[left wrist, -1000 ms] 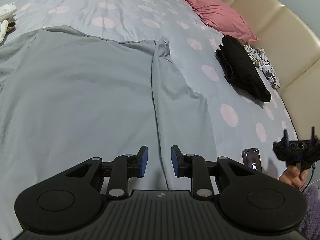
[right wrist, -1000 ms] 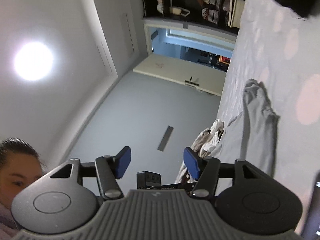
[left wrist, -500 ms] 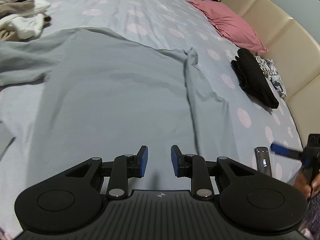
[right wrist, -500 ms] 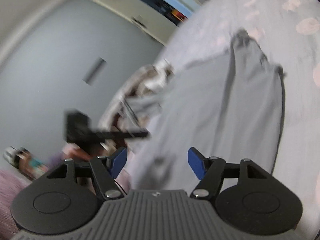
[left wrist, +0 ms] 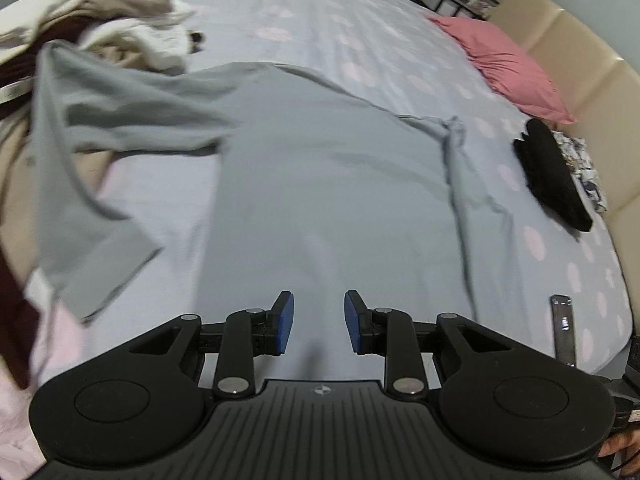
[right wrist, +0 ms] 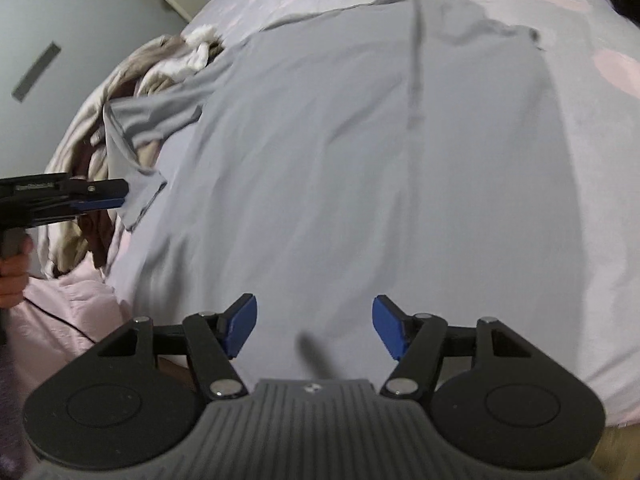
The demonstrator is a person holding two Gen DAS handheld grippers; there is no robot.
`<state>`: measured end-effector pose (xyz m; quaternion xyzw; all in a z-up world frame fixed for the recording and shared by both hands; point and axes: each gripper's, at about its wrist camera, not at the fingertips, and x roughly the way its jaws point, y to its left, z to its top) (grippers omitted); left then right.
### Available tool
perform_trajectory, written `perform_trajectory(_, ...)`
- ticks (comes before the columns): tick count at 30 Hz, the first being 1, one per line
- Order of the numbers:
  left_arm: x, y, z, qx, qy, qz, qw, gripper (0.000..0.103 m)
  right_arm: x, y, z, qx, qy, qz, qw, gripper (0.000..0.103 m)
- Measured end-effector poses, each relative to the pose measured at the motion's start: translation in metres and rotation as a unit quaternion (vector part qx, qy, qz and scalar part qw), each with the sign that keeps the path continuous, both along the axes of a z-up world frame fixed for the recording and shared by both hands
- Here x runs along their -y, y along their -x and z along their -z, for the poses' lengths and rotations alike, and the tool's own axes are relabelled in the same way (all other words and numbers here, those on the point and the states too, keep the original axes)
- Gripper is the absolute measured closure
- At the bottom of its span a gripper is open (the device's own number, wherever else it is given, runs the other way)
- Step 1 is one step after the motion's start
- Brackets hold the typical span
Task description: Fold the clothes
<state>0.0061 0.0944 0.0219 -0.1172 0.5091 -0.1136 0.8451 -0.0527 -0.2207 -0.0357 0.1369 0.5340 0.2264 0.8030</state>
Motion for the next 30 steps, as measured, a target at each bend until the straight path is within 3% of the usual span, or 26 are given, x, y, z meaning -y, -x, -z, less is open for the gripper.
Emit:
perform_trajectory(7,-0.056,0.012,-0.004,-0.008,-0.015,-0.055,0.9983,0.077,-0.039,-0.015,-0.012,0.018,0.003,-0.028,0.999,0.035)
perform_trajectory(10,-0.078,0.012,-0.01,-0.002,-0.029,-0.073,0.9969,0.075,-0.035,-0.024,-0.02,0.049,-0.058,-0.028,0.997,0.035)
perform_trajectory(13,-0.097,0.01,-0.015,0.011,-0.046,-0.087,0.9951,0.071,-0.015,-0.033,-0.028,0.086,-0.135,-0.01,0.987,0.035)
perform_trajectory(19,-0.111,0.002,-0.014,0.035,-0.027,-0.094,0.9945,0.07,0.059,-0.047,-0.033,0.138,-0.253,0.056,0.956,0.034)
perform_trajectory(23,-0.108,-0.015,-0.004,0.029,-0.035,-0.094,0.9945,0.07,0.113,-0.045,-0.039,0.164,-0.277,0.102,0.941,0.034)
perform_trajectory(25,-0.098,-0.021,0.003,0.018,-0.044,-0.078,0.9958,0.07,0.128,-0.043,-0.039,0.166,-0.27,0.12,0.941,0.033)
perform_trajectory(30,-0.073,-0.033,0.02,-0.007,-0.069,-0.034,0.997,0.068,0.124,-0.046,-0.029,0.161,-0.28,0.12,0.939,0.033)
